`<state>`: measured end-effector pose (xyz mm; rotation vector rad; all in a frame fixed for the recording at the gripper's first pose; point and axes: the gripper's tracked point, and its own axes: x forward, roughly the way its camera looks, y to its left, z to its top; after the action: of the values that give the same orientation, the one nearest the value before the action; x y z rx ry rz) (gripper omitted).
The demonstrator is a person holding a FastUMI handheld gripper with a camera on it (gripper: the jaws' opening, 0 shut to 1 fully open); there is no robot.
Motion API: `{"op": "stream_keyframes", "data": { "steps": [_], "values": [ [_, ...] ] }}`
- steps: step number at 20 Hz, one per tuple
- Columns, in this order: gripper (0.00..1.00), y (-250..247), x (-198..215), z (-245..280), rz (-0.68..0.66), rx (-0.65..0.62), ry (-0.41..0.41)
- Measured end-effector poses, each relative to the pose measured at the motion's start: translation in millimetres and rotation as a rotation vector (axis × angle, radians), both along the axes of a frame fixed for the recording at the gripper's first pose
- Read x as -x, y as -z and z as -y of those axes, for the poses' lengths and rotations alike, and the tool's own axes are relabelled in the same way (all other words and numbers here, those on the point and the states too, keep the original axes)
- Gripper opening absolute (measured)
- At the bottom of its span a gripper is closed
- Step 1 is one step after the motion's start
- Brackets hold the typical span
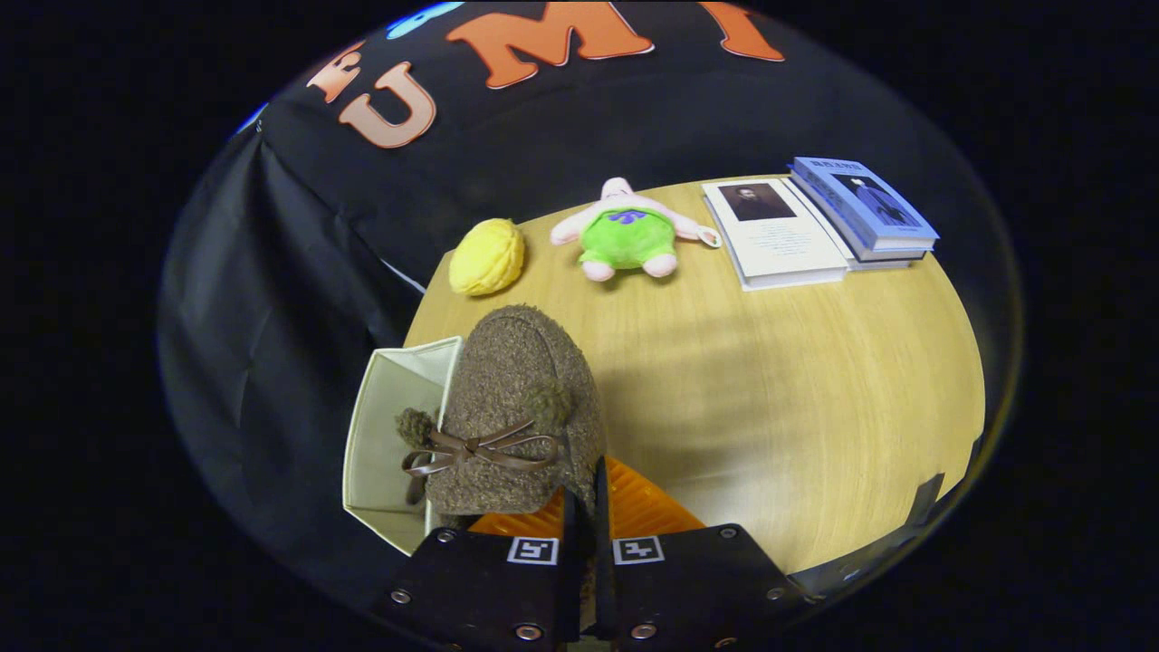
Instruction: Open the storage box then place both shoes into the box .Put the left shoe in first, then the right shoe, with the right side of both shoes facing outward in a uniform manner.
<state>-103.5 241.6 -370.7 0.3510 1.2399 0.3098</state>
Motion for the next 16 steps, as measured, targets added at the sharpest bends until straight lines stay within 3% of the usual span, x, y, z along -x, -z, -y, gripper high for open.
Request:
{"op": "stream_keyframes", "data": {
  "steps": [6,16],
  "values": [
    [0.08,-24.7,2.6,-81.4,-0.011,-0.028,-0.083],
    [0.09,8.7,13.4,-155.8,-0.082,0.092,-0.074]
  ]
}}
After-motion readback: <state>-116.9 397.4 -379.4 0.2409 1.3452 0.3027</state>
